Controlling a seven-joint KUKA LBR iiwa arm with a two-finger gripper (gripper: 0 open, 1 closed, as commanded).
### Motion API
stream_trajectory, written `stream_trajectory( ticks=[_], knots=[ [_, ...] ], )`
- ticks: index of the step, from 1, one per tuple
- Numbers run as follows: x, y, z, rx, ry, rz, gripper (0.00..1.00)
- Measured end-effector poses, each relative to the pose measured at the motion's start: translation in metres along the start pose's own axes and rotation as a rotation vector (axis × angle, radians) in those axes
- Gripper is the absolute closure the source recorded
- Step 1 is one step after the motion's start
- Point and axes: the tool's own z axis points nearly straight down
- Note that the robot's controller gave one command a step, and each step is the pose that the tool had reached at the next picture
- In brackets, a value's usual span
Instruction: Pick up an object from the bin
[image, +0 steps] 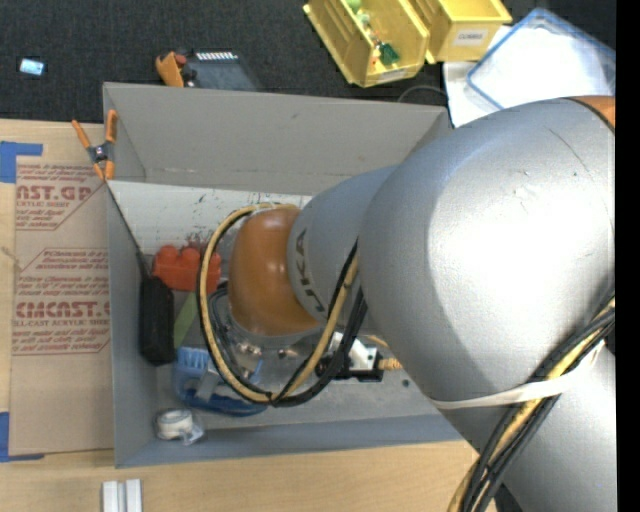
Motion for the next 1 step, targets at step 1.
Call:
stream_trajectory(
  ticks=[1],
  knots=[
    [-0.0096, 0.0023, 0.0000, 0.000, 0.000, 0.086, 1.00]
  ],
)
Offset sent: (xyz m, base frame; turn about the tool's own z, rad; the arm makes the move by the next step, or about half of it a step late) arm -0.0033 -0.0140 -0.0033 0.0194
